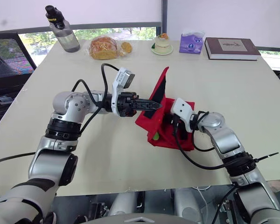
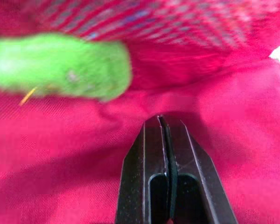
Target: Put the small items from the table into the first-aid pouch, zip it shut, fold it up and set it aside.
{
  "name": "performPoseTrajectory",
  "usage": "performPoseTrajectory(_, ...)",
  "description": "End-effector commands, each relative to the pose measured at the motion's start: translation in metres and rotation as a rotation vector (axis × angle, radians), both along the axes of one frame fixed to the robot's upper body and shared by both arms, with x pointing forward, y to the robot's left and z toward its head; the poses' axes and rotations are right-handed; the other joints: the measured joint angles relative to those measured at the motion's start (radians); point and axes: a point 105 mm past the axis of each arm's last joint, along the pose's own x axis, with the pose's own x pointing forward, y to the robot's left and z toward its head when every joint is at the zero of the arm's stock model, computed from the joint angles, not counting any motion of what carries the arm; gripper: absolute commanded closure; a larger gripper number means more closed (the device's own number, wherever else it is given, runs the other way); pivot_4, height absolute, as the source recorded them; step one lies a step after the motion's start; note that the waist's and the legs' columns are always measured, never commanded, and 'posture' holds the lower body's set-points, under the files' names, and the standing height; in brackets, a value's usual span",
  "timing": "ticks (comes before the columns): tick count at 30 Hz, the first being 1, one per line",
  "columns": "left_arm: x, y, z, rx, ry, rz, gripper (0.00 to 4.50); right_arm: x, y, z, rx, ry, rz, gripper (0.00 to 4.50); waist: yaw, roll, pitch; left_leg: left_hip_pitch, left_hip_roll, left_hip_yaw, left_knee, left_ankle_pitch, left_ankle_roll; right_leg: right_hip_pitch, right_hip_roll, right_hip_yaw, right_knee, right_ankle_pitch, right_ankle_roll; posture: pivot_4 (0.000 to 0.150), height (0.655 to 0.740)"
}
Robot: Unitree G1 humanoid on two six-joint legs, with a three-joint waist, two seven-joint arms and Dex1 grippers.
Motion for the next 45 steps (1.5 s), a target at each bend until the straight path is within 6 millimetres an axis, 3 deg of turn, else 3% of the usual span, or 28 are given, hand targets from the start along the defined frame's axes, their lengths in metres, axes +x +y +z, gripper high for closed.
performPoseTrajectory(1, -0.007, 0.0, 0.011, -0.053, -0.044, -0.06, 4.5, -0.007, -0.013, 0.047, 0.259, -0.019, -0.04, 4.45, 0.002, 0.001, 0.001, -0.001, 0.0, 0.0, 0.0, 0.0, 0.0, 0.0, 0.0, 0.0, 0.0, 0.0, 0.0, 0.15, 0.74)
performPoseTrajectory(10, -0.003, -0.006, -0.006, -0.04, -0.027, -0.056, 4.5, -0.035, -0.07, 0.085, 0.412, -0.061, -0.141, 4.45, 0.018, 0.002, 0.001, -0.003, -0.001, -0.001, -0.004, 0.0, 0.0, -0.003, -0.001, 0.0, -0.003, -0.001, 0.0, 0.15, 0.74)
performPoseTrajectory(14, -0.004, -0.021, -0.019, -0.009, -0.006, -0.065, 4.5, -0.058, -0.107, 0.065, 0.289, -0.059, -0.188, 4.45, 0.034, 0.002, 0.001, -0.003, -0.002, 0.002, -0.005, 0.0, 0.0, -0.002, -0.001, 0.0, -0.003, -0.001, 0.0, 0.15, 0.74)
performPoseTrajectory(17, -0.005, -0.031, -0.028, 0.001, 0.005, -0.081, 4.5, -0.086, -0.137, 0.05, 0.209, -0.013, -0.201, 4.45, 0.035, 0.002, 0.002, -0.004, -0.003, 0.002, -0.005, 0.0, 0.0, -0.002, -0.001, 0.0, -0.004, -0.001, 0.001, 0.15, 0.74)
performPoseTrajectory(21, -0.002, -0.038, -0.034, -0.011, 0.02, -0.089, 4.5, -0.099, -0.163, 0.045, 0.163, -0.004, -0.259, 4.45, 0.021, 0.003, 0.002, -0.002, -0.003, 0.002, -0.004, 0.0, 0.0, -0.002, -0.001, 0.002, -0.003, -0.002, 0.002, 0.15, 0.74)
performPoseTrajectory(25, 0.003, -0.052, -0.038, -0.018, 0.016, -0.085, 3.17, -0.108, -0.177, 0.047, 0.19, -0.003, -0.302, 3.27, 0.021, 0.003, 0.001, -0.001, -0.002, 0.002, -0.003, 0.0, 0.0, -0.002, 0.001, 0.003, -0.002, -0.003, 0.005, 0.15, 0.74)
performPoseTrajectory(32, 0.0, -0.066, -0.044, -0.016, 0.02, -0.127, 0.21, -0.11, -0.175, 0.044, 0.185, -0.021, -0.332, 0.13, 0.024, 0.003, 0.001, -0.002, -0.002, 0.001, -0.002, 0.0, 0.0, -0.002, 0.0, 0.004, -0.003, -0.003, 0.005, 0.15, 0.74)
performPoseTrajectory(33, 0.0, -0.067, -0.044, -0.019, 0.023, -0.134, 0.05, -0.11, -0.175, 0.044, 0.185, -0.022, -0.334, 0.02, 0.025, 0.003, 0.001, -0.002, -0.003, 0.001, -0.002, 0.0, 0.0, -0.002, 0.0, 0.004, -0.003, -0.003, 0.005, 0.15, 0.74)
performPoseTrajectory(45, 0.0, -0.08, -0.042, -0.075, 0.08, -0.119, 0.05, -0.114, -0.181, 0.042, 0.191, -0.036, -0.371, 0.02, 0.029, 0.003, 0.001, -0.002, -0.003, 0.001, -0.003, 0.0, 0.0, -0.002, 0.0, 0.003, -0.003, -0.003, 0.004, 0.15, 0.74)
